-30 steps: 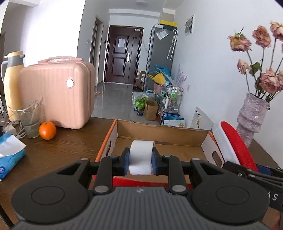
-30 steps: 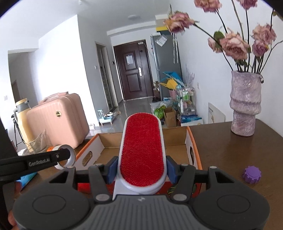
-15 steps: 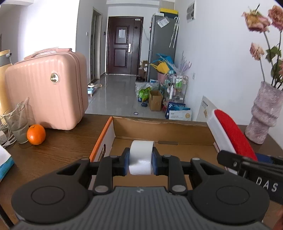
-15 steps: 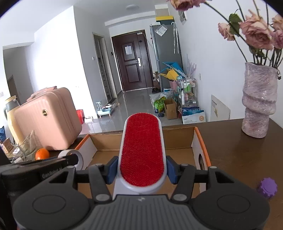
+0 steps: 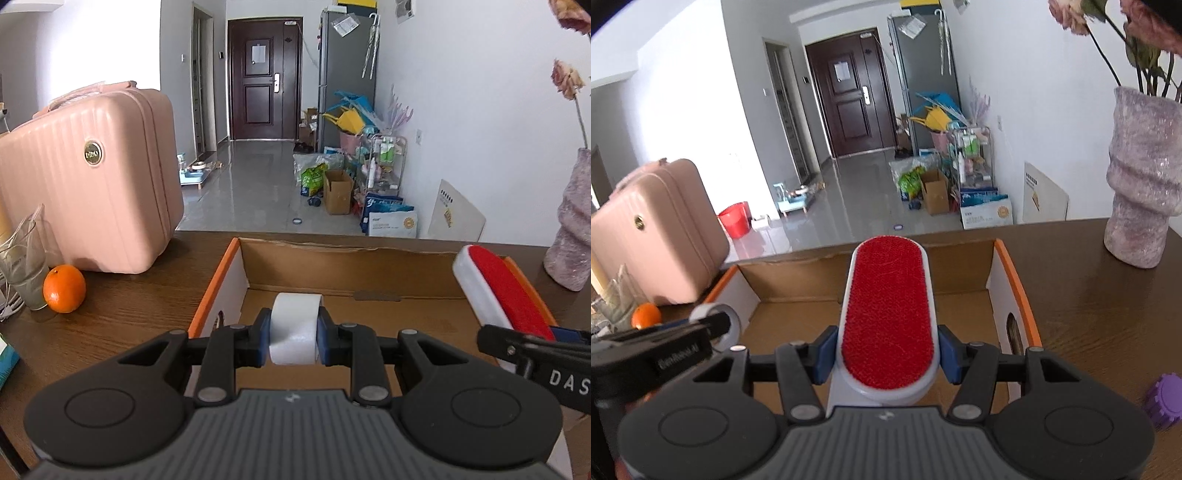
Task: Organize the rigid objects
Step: 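Carry the tape roll and lint brush over the cardboard box with both tools, then open the left tool to drop the tape roll while the right tool releases the brush into the box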
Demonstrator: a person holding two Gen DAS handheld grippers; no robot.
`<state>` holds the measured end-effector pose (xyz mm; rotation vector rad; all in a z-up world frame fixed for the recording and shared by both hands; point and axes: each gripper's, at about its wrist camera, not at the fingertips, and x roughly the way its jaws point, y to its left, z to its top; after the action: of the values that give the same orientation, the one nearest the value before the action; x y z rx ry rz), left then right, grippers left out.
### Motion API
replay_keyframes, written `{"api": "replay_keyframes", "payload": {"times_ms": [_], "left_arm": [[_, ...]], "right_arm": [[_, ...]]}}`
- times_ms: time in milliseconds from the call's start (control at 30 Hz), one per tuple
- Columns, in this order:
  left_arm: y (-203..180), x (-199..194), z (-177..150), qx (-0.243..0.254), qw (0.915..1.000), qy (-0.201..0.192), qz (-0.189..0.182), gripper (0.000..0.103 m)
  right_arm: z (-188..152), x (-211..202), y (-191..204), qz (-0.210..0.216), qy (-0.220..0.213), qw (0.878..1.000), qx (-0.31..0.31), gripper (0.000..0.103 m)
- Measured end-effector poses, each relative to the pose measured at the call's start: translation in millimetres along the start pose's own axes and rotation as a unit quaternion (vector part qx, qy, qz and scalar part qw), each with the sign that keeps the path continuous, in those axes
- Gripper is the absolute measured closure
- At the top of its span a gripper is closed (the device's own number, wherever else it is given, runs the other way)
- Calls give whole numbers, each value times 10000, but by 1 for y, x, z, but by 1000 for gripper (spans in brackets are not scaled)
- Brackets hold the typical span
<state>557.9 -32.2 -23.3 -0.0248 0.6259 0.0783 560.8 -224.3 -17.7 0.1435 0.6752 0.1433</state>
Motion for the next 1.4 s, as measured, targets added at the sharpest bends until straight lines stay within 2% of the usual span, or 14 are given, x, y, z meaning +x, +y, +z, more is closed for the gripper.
{"api": "replay_keyframes", "payload": {"times_ms": [167,400,467,567,600,633,700,767,833,900,1067,1400], "left_arm": [[1,18,-5,86,9995,281,96,78],[0,17,-8,157,9993,330,53,77],[1,17,-8,138,9992,371,30,74],[1,16,-8,100,9992,380,20,57],[2,14,-7,87,9993,352,25,46],[3,11,-7,76,9995,307,40,36],[4,6,-6,56,9997,218,70,24],[5,0,-6,47,9999,120,99,16],[5,-4,-4,0,9999,36,163,0],[7,-6,-3,-67,9997,-36,220,0],[10,-9,-1,-167,9997,-42,199,0],[16,-27,-4,-216,9989,-337,238,0]], "right_arm": [[-4,12,-4,-83,176,9998,22,48],[-6,19,-8,-86,333,9994,37,48],[-6,21,-9,-80,388,9992,61,47],[-7,18,-8,-130,342,9993,29,46],[-6,16,-8,-121,308,9994,39,38],[-6,14,-8,-128,251,9996,40,26],[-5,9,-9,-188,126,9997,10,15],[-3,5,-10,-217,50,9997,50,14],[-2,1,-13,-225,-29,9997,119,6],[-1,-1,-14,-228,-80,9996,136,3],[-3,-5,-13,-193,-119,9997,68,2],[-6,-23,-2,-193,-380,9990,-161,1]]}}
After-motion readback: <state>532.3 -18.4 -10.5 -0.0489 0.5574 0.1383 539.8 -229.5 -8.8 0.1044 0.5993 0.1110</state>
